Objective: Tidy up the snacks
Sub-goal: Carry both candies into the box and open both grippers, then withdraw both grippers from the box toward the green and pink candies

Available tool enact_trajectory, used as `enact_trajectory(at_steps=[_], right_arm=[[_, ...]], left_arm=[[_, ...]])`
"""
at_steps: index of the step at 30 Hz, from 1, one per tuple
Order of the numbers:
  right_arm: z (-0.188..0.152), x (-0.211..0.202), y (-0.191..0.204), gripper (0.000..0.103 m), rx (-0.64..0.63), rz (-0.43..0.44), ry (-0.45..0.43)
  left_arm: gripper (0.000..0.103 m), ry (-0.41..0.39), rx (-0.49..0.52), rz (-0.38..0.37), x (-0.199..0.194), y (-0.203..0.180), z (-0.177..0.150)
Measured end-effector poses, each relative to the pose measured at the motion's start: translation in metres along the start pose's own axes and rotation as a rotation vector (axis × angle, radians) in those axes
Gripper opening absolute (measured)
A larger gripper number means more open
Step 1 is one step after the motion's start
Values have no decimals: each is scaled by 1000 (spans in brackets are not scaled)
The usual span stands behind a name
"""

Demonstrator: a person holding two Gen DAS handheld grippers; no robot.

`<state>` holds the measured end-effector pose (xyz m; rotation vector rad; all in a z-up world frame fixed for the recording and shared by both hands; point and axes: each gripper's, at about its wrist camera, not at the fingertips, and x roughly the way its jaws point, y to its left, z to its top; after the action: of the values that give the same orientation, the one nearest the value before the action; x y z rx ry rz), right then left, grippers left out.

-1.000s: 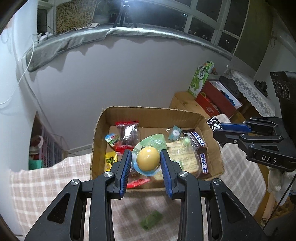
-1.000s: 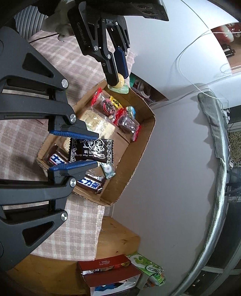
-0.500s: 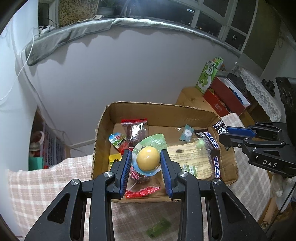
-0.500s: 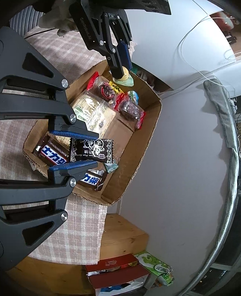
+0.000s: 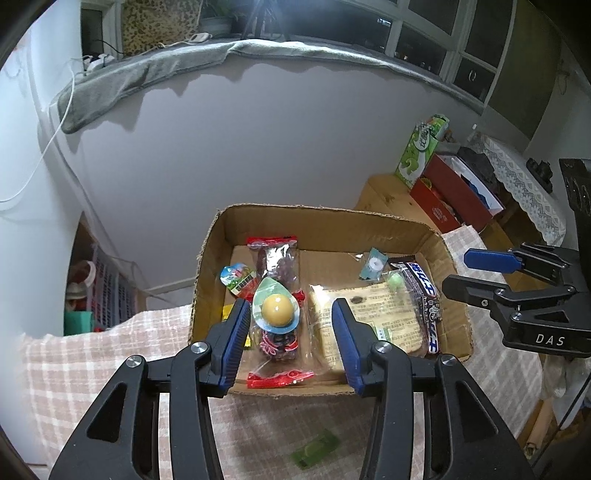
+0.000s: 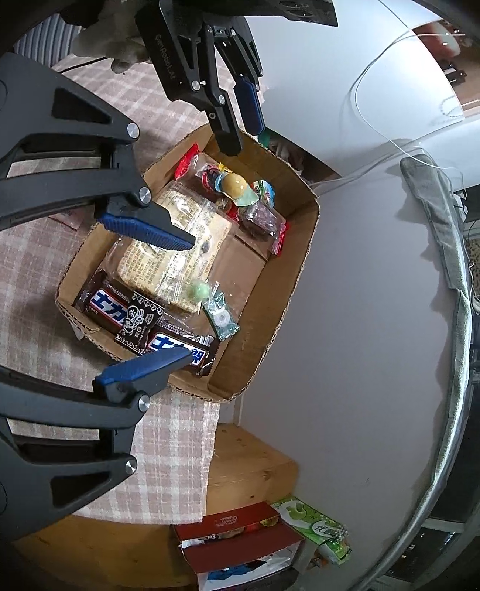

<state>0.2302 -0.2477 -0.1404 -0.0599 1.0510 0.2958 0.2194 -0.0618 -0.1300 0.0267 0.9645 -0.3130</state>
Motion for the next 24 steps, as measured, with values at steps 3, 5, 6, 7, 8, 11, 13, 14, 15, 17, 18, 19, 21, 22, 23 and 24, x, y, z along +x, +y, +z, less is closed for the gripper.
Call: enact_trajectory(at_steps=[3,5,6,7,8,11,13,14,15,17,18,19,21,22,23,24], right_arm=[[-1,-5,2,57,-3,-6,-7],[-3,-9,3,57,-3,-7,-11],[-5,-12,4,57,-3,-10,-15],[-6,-14,5,57,-3,-12,-18],[-8,-17,7,57,-2,-12,-22],[-17,-26,11,57,4,-9,-33],[-26,-32,14,57,17,4,-32],[-30,-34,14,57,20,7,-31],[-36,-36,16,57,21,8,-29],[-47,-40,20,57,26,11,-27],[-53,-42,22,57,33,16,-21],[-60,-43,23,57,43,26,-15],[-72,-42,27,57,59,38,3],[-77,-41,28,57,64,44,11],[-81,-39,29,57,70,49,20],[-86,-36,30,57,79,55,34]], left_arm=[[44,-3,-3,1,-4,2,-2],[44,-9,-9,3,-9,4,-4],[44,-11,-12,4,-12,4,-6],[44,-16,-15,4,-15,6,-8],[44,-18,-20,3,-19,8,-11],[44,-21,-33,2,-28,14,-18],[44,-18,-39,-3,-33,18,-26],[44,-15,-41,-6,-35,19,-30],[44,-11,-44,-9,-36,21,-35],[44,3,-43,-20,-40,22,-47],[44,9,-42,-27,-40,21,-51],[44,18,-36,-39,-41,20,-57],[44,42,-16,-54,-39,17,-67],[44,51,-5,-55,-39,15,-71],[44,63,10,-59,-37,12,-75],[44,74,25,-66,-35,9,-79]])
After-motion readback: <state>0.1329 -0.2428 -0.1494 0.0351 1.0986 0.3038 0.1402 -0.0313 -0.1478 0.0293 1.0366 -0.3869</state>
